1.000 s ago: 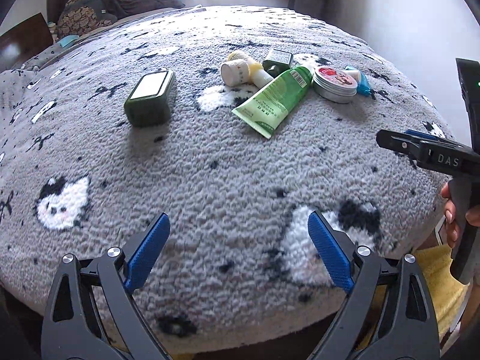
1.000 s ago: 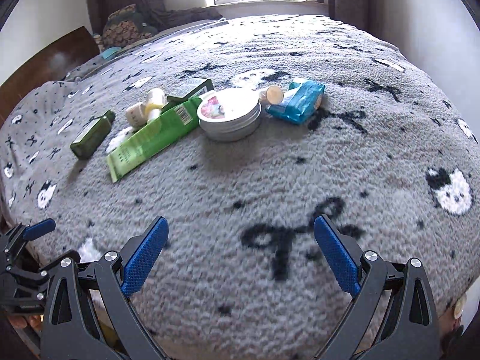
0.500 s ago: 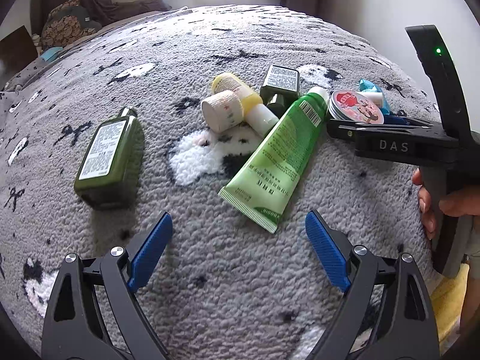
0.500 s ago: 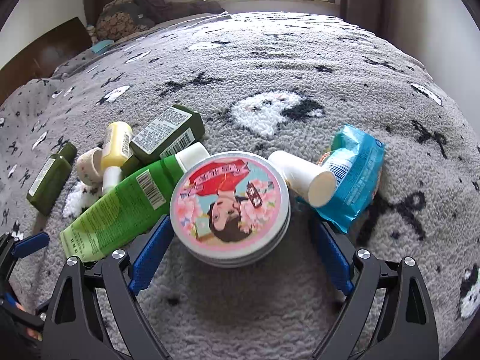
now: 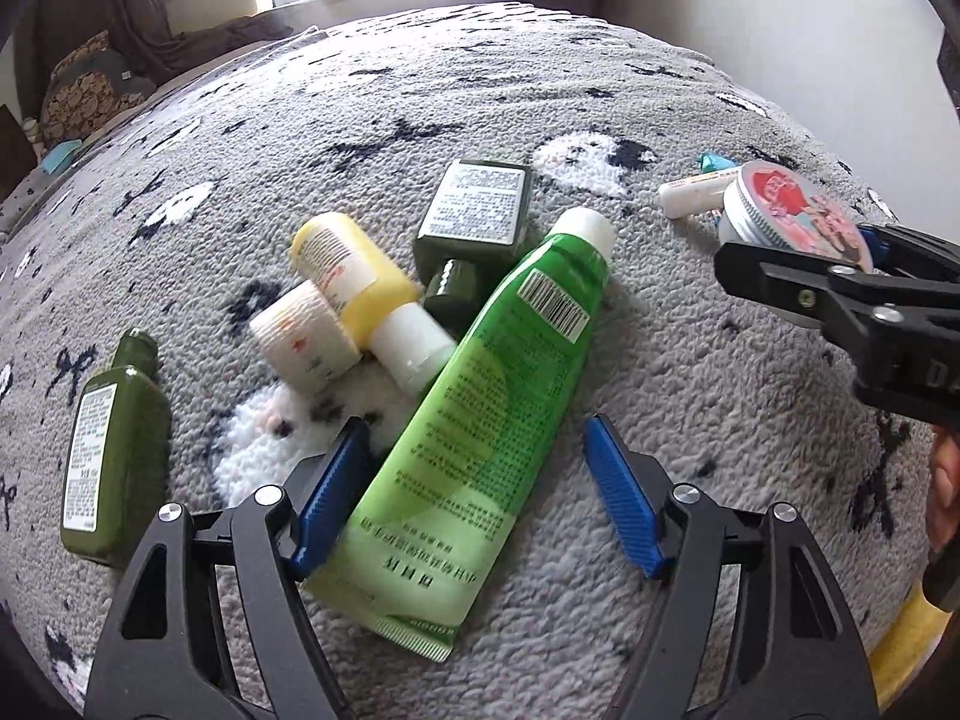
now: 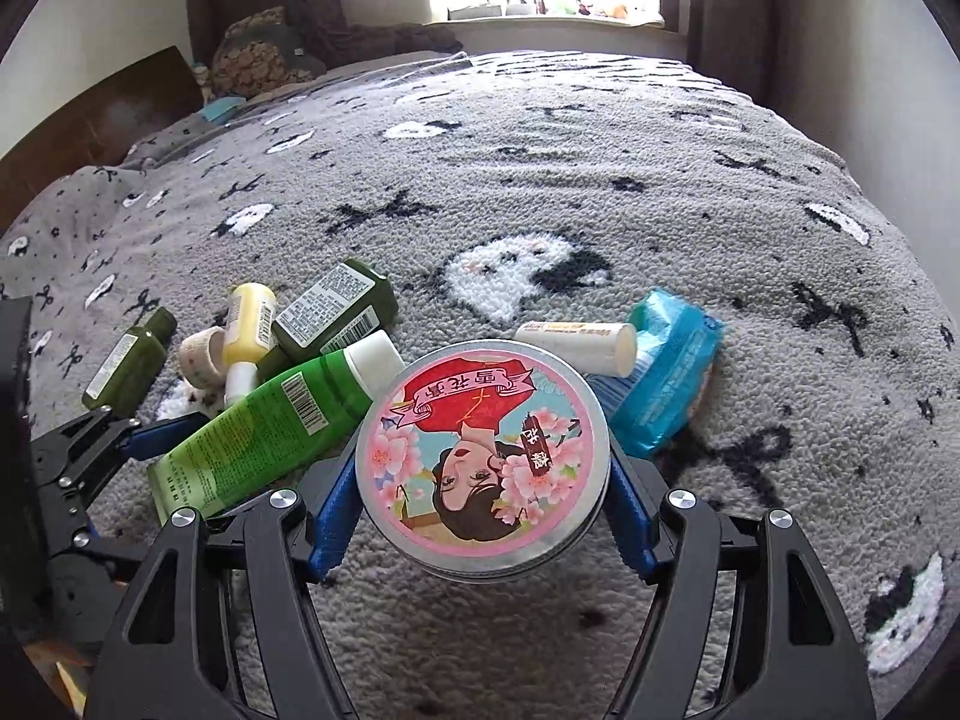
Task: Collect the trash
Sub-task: 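Grasp the green tube with the left tool while the right tool grasps the pink tin, then carry green tube and pink tin down to the bin and open both tools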
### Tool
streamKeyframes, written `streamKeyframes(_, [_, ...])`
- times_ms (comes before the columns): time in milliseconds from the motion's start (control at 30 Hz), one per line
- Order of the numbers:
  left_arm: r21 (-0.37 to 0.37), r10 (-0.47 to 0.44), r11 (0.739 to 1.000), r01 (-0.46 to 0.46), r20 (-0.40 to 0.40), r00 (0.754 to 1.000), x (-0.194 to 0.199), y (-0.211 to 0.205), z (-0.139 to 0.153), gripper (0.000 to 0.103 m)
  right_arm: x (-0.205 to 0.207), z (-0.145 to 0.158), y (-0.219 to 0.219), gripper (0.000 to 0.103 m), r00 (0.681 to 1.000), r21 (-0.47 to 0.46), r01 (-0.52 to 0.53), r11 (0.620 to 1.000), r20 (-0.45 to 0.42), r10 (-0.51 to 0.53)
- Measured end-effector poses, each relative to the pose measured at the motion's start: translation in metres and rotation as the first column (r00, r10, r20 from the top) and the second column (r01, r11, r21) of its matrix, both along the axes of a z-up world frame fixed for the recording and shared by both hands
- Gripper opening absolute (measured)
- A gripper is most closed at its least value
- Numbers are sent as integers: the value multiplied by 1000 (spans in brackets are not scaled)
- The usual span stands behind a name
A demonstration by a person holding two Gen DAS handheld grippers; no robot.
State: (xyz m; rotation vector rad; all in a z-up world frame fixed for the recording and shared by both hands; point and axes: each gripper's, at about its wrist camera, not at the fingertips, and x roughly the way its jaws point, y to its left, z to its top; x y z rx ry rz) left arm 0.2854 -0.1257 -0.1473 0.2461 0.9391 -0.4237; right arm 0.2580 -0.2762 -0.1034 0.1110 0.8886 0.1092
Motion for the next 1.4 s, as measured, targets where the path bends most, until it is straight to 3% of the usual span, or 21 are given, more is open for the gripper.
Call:
streamKeyframes(300, [58,8,998,-9,22,1000,-3,-19,0,55,-19,27,-25,70,997,13,25,1000,66,-25])
streamKeyframes(400, [40,2,999,-2,9,1000,-13,-15,2,45,-27,29,-25,70,997,14,17,1000,69,-17])
streamKeyframes(533, [33,-7,999,7,12,1000,-33,-10,5,40,-42,29,-22,70,998,17,3,1000,64,-4])
streamKeyframes(1000, [-3,9,1000,-9,26,1000,-124,32,16,38,-117,15,1,70,999,9,-40,999,11,39])
streamKeyframes(1400, [-37,63,997,-60,74,995,-200,73,36,38,-189,23,18,70,996,18,-73,997,44,72])
